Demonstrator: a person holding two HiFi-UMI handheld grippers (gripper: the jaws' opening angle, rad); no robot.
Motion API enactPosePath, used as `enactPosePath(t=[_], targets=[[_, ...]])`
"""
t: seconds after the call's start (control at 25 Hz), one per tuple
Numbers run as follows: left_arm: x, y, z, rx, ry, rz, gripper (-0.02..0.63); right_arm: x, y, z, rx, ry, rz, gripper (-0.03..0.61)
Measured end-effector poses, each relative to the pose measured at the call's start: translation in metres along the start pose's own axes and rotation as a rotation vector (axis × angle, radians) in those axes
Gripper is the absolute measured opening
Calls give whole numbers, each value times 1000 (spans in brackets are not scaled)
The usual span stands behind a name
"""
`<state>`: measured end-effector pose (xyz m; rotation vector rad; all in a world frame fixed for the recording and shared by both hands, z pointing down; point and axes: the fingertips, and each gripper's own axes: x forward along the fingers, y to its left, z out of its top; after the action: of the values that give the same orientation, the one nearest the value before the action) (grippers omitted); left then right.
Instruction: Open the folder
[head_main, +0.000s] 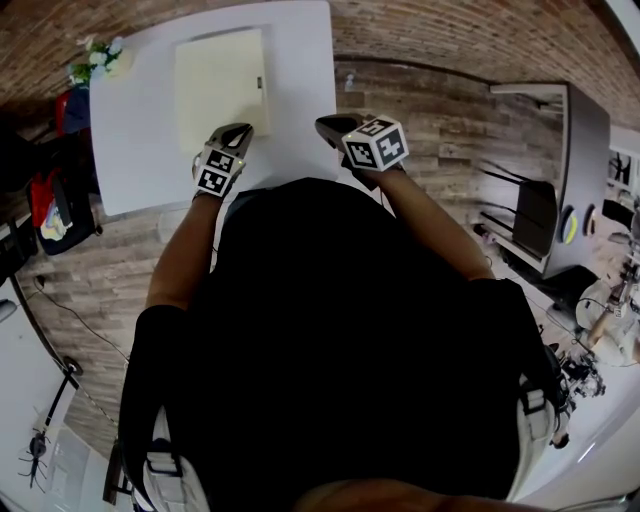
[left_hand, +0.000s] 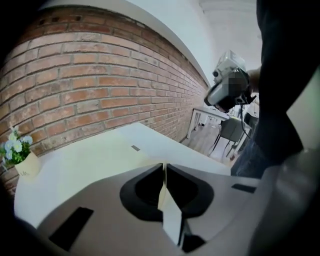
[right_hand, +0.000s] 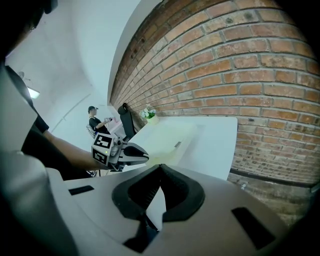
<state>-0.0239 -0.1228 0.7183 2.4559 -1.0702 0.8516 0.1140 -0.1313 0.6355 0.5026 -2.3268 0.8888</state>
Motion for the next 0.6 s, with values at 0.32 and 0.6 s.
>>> enactPosePath(t=[0.32,0.6], targets=[[-11,14,8,-218,-128,-8,21,7,-1,0,-11,13,15,25],[-20,18,20,-386,-222,-42,21,5,-5,4,-15,23,25,25]])
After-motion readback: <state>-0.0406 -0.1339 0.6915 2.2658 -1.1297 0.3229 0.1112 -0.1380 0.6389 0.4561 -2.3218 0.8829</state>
